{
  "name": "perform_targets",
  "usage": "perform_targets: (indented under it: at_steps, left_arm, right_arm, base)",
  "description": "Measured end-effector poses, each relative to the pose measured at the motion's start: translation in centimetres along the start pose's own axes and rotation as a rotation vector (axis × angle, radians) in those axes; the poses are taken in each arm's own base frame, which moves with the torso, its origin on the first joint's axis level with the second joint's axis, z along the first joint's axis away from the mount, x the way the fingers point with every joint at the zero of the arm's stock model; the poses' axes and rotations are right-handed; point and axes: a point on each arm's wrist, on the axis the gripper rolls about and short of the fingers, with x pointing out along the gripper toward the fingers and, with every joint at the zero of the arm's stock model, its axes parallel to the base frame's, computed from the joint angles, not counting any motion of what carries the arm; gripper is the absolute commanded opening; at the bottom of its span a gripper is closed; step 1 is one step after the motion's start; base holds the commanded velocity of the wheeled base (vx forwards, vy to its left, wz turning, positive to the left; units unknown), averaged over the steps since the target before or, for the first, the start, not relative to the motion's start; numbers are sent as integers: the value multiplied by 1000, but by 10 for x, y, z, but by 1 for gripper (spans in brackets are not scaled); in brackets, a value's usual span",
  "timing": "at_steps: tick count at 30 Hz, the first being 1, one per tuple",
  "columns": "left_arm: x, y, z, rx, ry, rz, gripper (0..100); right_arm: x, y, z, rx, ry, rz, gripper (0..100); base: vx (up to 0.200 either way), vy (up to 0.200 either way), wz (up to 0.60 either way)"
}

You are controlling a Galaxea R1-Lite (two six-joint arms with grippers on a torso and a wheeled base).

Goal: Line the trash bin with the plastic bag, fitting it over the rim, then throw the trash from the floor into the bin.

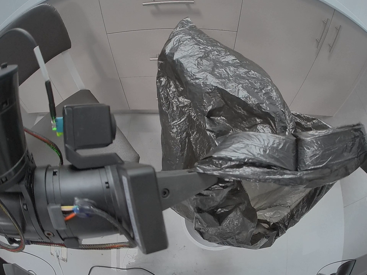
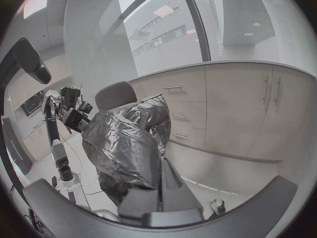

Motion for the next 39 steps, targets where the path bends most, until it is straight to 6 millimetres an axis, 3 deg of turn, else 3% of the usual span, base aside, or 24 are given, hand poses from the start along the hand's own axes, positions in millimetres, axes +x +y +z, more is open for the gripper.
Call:
perform_targets:
  at_steps: [18, 28, 39]
  left_arm:
    - [37, 24, -17, -58, 62, 81, 0]
    - [48, 26, -25, -66, 145, 22, 0]
    - [60, 49, -30, -96, 208, 37, 0]
  right_arm:
    - [-6, -7, -19, -112, 140, -181, 0]
    - [-9, -8, -27, -127, 221, -206, 0]
    - [0, -18, -31, -116, 275, -297, 0]
  base:
    - [0, 0, 0]
    - [0, 0, 0]
    - [0, 0, 0]
